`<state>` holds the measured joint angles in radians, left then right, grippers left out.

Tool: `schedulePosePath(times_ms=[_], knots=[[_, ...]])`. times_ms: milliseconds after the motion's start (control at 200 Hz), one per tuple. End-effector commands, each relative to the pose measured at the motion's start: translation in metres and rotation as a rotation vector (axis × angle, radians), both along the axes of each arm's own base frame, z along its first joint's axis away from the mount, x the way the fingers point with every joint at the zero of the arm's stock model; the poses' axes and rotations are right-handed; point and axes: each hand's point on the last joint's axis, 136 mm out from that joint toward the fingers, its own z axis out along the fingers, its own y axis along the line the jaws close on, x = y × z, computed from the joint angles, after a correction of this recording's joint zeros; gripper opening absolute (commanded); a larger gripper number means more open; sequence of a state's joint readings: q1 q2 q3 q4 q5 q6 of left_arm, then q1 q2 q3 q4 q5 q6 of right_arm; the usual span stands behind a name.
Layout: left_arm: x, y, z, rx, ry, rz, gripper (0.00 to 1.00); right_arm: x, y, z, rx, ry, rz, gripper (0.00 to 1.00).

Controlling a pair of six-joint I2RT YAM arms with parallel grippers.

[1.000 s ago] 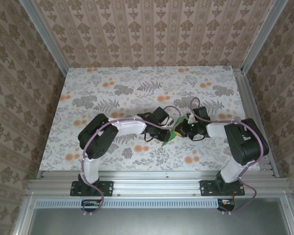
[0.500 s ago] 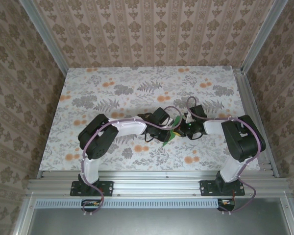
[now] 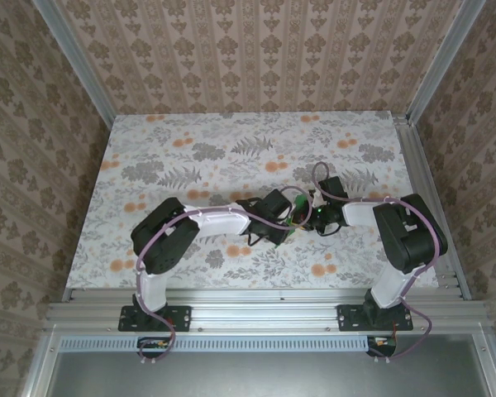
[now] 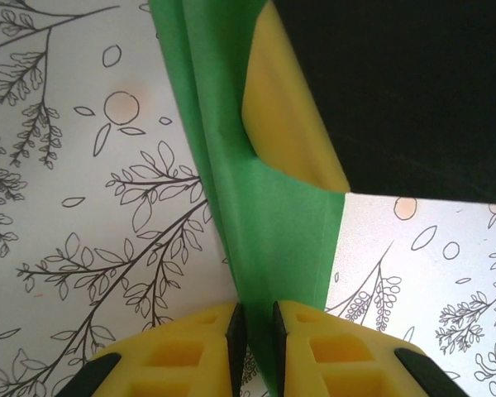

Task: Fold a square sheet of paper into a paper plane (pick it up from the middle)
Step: Fold the wing for the fifth time at the center of the table.

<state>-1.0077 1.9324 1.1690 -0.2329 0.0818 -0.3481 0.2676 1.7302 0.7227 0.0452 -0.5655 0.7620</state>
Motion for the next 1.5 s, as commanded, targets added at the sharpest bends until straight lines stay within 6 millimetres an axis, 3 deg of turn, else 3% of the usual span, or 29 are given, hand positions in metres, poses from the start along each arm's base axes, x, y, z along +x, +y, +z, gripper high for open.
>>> schedulePosePath(times_ms=[0, 435, 995, 1195, 1500], knots=[[-0.051, 0.041, -0.053, 0.196, 0.151, -0.035, 0.2, -0.038, -0.046, -0.067, -0.253, 0.178, -0.084, 0.0], [-0.078, 0.052, -0.052, 0.229, 0.16, -0.039, 0.2, -0.041, -0.049, -0.068, -0.269, 0.181, -0.089, 0.0], [-0.1, 0.07, -0.036, 0.218, 0.195, -0.026, 0.2, -0.044, -0.05, -0.071, -0.272, 0.187, -0.071, 0.0], [-0.1, 0.057, -0.006, 0.12, 0.185, -0.045, 0.2, -0.044, -0.046, -0.068, -0.255, 0.18, -0.058, 0.0], [-0.061, 0.01, 0.055, -0.152, 0.139, -0.049, 0.2, -0.045, -0.038, -0.063, -0.23, 0.173, -0.03, 0.0]])
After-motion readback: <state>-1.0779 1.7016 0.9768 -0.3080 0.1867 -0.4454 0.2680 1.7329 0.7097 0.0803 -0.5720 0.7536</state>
